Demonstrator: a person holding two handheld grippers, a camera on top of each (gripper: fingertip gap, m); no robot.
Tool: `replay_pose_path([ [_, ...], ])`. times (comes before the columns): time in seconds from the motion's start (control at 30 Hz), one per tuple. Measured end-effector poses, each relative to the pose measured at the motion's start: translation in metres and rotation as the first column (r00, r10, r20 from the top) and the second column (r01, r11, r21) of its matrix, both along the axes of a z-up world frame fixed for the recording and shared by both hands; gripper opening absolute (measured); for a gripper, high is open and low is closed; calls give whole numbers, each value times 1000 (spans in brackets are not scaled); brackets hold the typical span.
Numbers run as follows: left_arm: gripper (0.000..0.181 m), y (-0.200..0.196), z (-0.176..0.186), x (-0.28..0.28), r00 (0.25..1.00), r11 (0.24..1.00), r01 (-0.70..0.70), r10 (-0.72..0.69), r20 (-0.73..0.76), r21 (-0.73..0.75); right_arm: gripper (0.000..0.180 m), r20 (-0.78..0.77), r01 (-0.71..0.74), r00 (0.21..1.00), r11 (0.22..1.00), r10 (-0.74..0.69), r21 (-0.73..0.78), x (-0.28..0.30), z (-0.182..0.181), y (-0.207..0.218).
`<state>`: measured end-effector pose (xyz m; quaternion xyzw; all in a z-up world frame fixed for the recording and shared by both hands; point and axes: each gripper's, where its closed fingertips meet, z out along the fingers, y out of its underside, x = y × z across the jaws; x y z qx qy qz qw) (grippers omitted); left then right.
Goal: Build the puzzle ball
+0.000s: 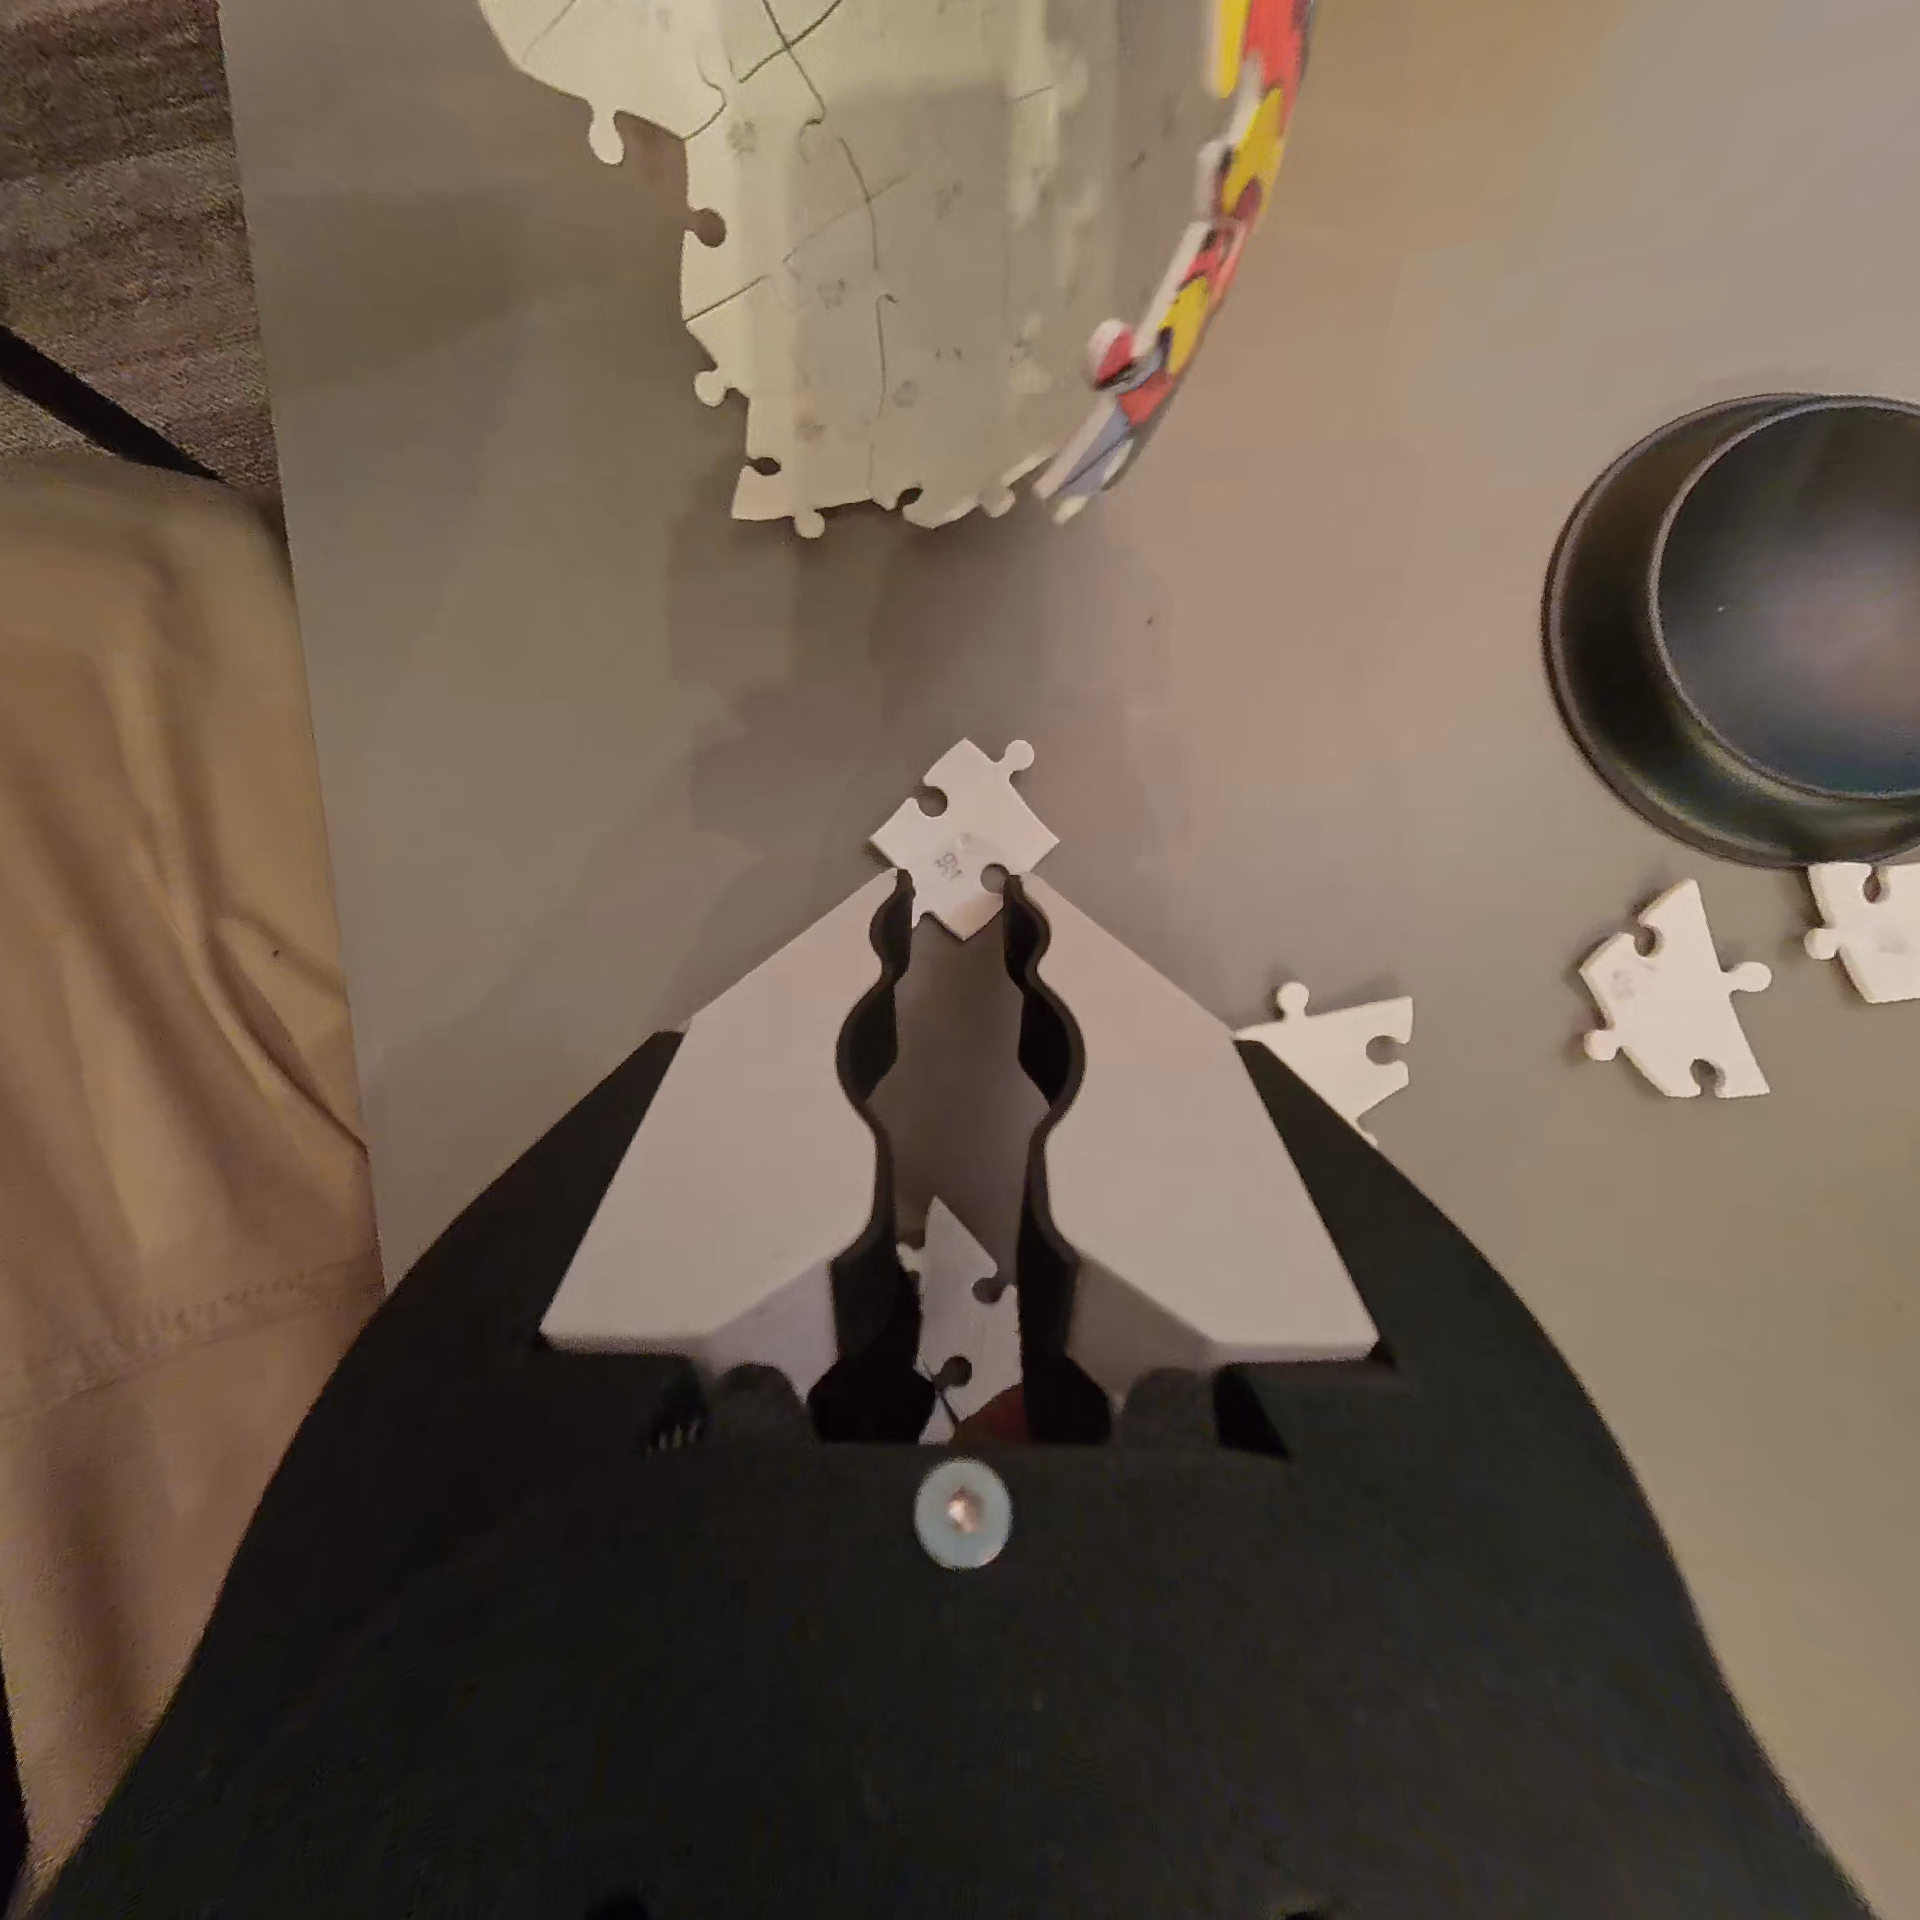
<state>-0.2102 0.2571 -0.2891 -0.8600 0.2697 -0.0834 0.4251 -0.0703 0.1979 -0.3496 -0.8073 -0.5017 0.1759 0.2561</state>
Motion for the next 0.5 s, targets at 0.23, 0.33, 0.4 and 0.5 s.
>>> replay_pose_path([
  [0.23,5,-1,-5,4,995,998,-19,25,98,-62,16,-7,-4,1000,1000,4,-19,2,0,-3],
  [0.33,9,-2,-7,4,985,994,-33,49,165,-101,16,-5,-4,1000,1000,4,-24,3,0,-3],
  [0.4,10,-2,-8,2,984,993,-39,57,168,-109,16,-4,-5,1000,1000,4,-24,3,0,-4],
  [0.5,10,-3,-9,3,984,993,-36,55,171,-115,16,4,-6,1000,1000,6,-22,4,0,-4],
])
